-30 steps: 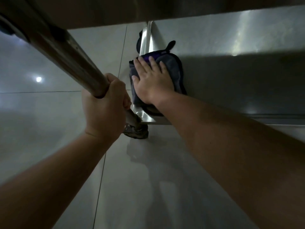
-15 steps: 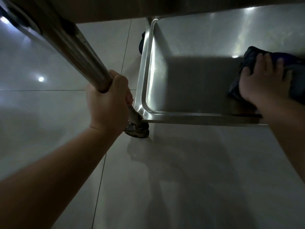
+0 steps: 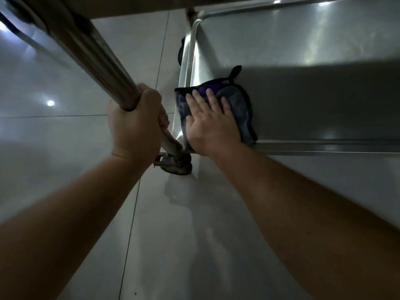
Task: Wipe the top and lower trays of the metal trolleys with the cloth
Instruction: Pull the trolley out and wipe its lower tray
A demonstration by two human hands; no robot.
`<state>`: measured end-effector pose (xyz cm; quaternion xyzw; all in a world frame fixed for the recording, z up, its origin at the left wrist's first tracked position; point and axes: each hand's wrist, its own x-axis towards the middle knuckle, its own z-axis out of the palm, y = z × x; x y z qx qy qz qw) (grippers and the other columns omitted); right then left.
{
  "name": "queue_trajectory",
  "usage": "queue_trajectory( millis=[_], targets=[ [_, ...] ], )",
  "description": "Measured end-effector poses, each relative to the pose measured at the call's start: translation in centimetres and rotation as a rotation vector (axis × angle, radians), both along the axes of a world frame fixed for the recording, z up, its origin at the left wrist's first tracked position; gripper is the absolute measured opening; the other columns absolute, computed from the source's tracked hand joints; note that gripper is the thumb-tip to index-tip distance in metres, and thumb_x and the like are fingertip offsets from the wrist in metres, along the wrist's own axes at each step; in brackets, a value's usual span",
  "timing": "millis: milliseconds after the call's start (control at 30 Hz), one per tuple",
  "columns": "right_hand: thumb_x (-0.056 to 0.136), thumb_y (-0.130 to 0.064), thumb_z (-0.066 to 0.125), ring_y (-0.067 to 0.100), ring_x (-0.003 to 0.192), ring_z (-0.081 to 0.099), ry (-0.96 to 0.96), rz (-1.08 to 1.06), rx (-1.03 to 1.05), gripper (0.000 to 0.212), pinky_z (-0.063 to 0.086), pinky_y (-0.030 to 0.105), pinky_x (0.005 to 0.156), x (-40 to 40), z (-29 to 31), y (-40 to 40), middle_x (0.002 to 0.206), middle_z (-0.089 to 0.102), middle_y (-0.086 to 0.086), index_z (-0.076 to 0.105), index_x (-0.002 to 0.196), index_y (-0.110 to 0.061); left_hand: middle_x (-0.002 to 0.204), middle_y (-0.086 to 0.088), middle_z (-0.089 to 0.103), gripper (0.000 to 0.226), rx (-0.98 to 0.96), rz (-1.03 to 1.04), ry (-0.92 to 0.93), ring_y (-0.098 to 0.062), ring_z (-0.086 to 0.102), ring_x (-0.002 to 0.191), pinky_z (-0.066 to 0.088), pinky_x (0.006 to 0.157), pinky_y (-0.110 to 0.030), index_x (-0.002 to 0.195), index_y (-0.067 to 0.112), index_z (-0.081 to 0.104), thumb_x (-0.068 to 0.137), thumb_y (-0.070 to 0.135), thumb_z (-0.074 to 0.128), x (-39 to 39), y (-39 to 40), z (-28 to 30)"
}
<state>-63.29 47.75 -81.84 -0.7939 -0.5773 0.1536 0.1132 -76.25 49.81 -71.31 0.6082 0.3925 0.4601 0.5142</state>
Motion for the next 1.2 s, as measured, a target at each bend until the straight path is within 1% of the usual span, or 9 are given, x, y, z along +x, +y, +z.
queue_trajectory(
  millis=[233, 367, 533, 667, 800, 900, 1033, 1133, 1200],
  targets=[
    [0.104, -0.046, 0.028, 0.024, 0.159, 0.012, -0.156, -0.222, -0.017, 0.063, 0.009, 0.052, 0.126, 12.9, -0.1, -9.9, 0.172, 0.015, -0.006, 0.021, 0.164, -0.027, 0.051, 0.005, 0.048, 0.017, -0.037, -0.017, 0.03, -0.018, 0.047, 0.052, 0.05, 0.058, -0.03, 0.061, 0.019, 0.049, 0.077, 0.021, 0.055, -0.2, 0.0, 0.2],
    [0.102, -0.054, 0.014, 0.02, 0.159, 0.001, -0.117, -0.458, -0.17, 0.068, 0.003, 0.05, 0.128, 20.7, 0.5, -15.0, 0.173, 0.001, -0.011, 0.007, 0.165, -0.031, 0.051, 0.003, 0.048, 0.019, -0.036, 0.03, 0.062, -0.02, 0.049, 0.054, 0.051, 0.061, -0.031, 0.061, 0.018, 0.049, 0.079, 0.017, 0.053, -0.1, -0.2, 0.4],
    [0.107, -0.05, 0.014, 0.019, 0.159, -0.005, -0.141, -0.489, -0.194, 0.063, -0.001, 0.05, 0.128, 20.2, 0.9, -15.0, 0.173, -0.004, -0.011, 0.001, 0.165, -0.032, 0.064, 0.002, 0.059, 0.013, 0.026, 0.022, 0.138, -0.018, 0.062, 0.069, 0.057, 0.072, -0.031, 0.067, 0.027, 0.06, 0.08, 0.027, 0.061, -0.8, -0.2, 0.3],
    [0.107, -0.05, 0.012, 0.019, 0.159, -0.008, -0.134, -0.478, -0.228, 0.063, -0.002, 0.049, 0.128, 20.7, 1.1, -15.2, 0.173, -0.007, -0.013, -0.001, 0.165, -0.032, 0.092, 0.005, 0.067, 0.032, -0.017, -0.008, 0.529, -0.007, 0.065, 0.088, 0.055, 0.076, -0.026, 0.098, 0.025, 0.065, 0.082, 0.052, 0.071, -2.7, -0.8, -0.9],
    [0.106, -0.05, 0.012, 0.019, 0.159, -0.008, -0.129, -0.457, -0.222, 0.064, -0.002, 0.05, 0.128, 20.8, 1.1, -15.1, 0.173, -0.006, -0.012, 0.0, 0.165, -0.032, 0.127, -0.009, 0.057, 0.083, -0.414, -0.138, 0.977, -0.033, 0.061, 0.118, 0.058, 0.092, -0.045, 0.149, 0.021, 0.041, 0.082, 0.033, 0.089, -4.4, -1.6, -1.8],
    [0.105, -0.049, 0.011, 0.02, 0.159, -0.008, -0.13, -0.458, -0.212, 0.063, -0.002, 0.05, 0.128, 20.9, 0.8, -15.1, 0.173, -0.006, -0.012, 0.0, 0.165, -0.032, 0.113, -0.011, 0.062, 0.062, -0.61, -0.37, 1.379, -0.032, 0.063, 0.112, 0.059, 0.093, -0.045, 0.143, 0.022, 0.051, 0.091, 0.035, 0.082, -4.3, -3.0, -1.2],
    [0.104, -0.051, 0.009, 0.021, 0.159, -0.008, -0.126, -0.459, -0.204, 0.065, -0.002, 0.051, 0.128, 21.1, 0.5, -15.1, 0.173, -0.006, -0.012, 0.0, 0.165, -0.032, 0.103, 0.0, 0.063, 0.011, -0.454, -0.636, 1.462, -0.018, 0.059, 0.093, 0.053, 0.073, -0.024, 0.109, 0.03, 0.063, 0.102, 0.039, 0.065, -0.7, -4.5, -0.9],
    [0.103, -0.052, 0.009, 0.021, 0.159, -0.009, -0.12, -0.454, -0.218, 0.065, -0.002, 0.051, 0.127, 21.2, 0.4, -15.0, 0.173, -0.007, -0.012, -0.001, 0.165, -0.032, 0.141, -0.002, 0.061, 0.043, -0.275, -0.772, 1.582, -0.023, 0.056, 0.127, 0.043, 0.107, -0.037, 0.138, 0.023, 0.064, 0.103, 0.047, 0.06, 3.3, -5.0, -1.4],
    [0.104, -0.053, 0.009, 0.022, 0.159, -0.01, -0.111, -0.442, -0.23, 0.065, -0.002, 0.052, 0.127, 21.4, 0.5, -14.8, 0.173, -0.009, -0.012, -0.003, 0.165, -0.032, 0.153, -0.002, 0.054, 0.054, -0.187, -0.831, 1.572, -0.024, 0.051, 0.139, 0.04, 0.109, -0.035, 0.15, 0.025, 0.055, 0.101, 0.047, 0.063, 6.1, -5.7, -2.0]
  ],
)
